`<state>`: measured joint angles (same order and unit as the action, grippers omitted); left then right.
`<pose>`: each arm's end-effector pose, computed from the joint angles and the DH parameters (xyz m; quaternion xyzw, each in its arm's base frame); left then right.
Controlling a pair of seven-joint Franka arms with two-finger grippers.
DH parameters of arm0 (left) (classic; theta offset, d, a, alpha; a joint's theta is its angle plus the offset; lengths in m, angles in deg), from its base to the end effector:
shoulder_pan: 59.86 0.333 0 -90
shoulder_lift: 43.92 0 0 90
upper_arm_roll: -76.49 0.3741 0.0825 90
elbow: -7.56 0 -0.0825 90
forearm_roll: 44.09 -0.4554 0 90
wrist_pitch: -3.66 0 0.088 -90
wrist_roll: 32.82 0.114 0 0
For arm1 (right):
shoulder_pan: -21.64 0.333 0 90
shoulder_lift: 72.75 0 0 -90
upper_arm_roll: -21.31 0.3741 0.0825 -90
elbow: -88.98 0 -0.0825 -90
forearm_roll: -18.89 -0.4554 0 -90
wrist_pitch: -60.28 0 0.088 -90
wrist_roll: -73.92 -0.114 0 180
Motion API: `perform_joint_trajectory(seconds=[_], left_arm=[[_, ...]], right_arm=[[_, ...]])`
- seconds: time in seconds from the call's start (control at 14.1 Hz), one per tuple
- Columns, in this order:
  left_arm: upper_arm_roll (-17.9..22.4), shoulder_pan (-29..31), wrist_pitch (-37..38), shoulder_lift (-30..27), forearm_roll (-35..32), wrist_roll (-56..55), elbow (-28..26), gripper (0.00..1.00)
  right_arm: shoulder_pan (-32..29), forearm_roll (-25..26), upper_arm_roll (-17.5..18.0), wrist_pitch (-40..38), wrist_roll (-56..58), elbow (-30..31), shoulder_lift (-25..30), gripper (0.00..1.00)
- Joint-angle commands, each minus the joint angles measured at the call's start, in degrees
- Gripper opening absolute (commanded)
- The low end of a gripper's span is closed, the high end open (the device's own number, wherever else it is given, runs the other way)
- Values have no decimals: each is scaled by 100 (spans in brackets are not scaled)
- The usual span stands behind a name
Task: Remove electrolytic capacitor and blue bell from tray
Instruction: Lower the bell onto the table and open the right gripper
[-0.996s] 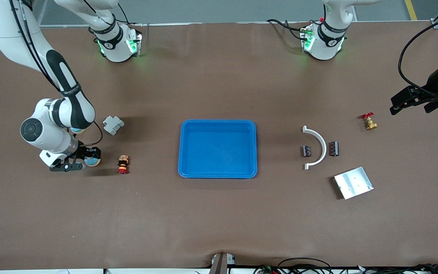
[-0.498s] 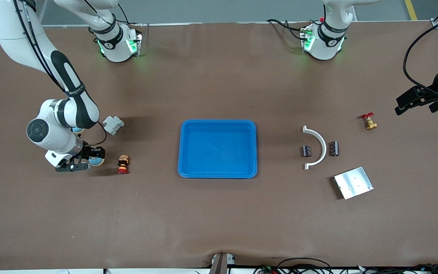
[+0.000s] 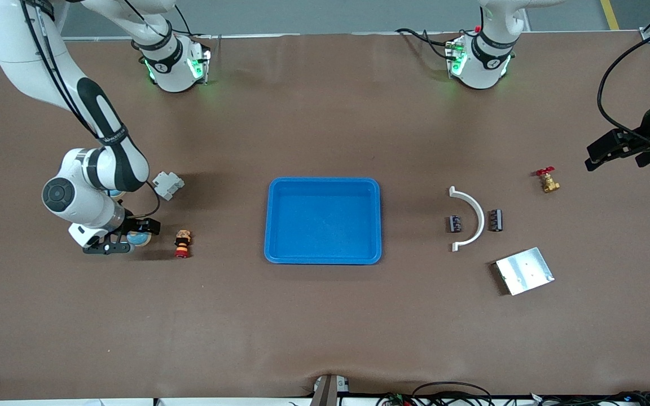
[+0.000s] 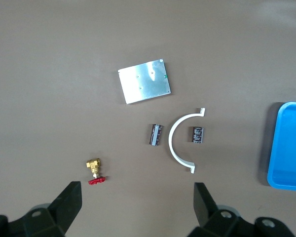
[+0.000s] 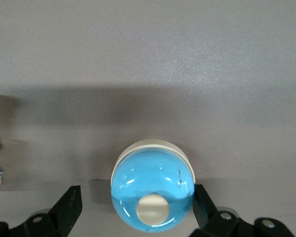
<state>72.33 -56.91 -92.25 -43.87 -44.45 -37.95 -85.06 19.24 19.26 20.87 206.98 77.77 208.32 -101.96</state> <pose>0.6357 -0.0128 0.6594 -0.9990 -0.0340 -0.0284 0.0015 0.6460 -0.0320 0.1570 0.9998 0.0120 -0.0163 0.0027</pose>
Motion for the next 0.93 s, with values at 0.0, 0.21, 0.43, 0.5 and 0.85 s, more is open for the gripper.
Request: perform_joint_trajectory(seconds=[0.0,0.21,0.43,0.5,0.85], left_arm=[[-7,38,108,39,35,48,87,100],[-7,73,108,39,35,48,86,100],[-7,91,108,39,35,48,95,100],[-7,100,108,39,35,48,95,100],[-7,108,108,31,35,48,95,100]], right_arm=[[-6,33,9,16,-122,-34,-58,100],[-6,33,9,-28,-122,-52,-49,100],[3,51,9,-160,-87,-113,12,100],[-14,112,0,-299,-69,-227,56,100],[-23,332,-9,-1653,10,-965,231,100]])
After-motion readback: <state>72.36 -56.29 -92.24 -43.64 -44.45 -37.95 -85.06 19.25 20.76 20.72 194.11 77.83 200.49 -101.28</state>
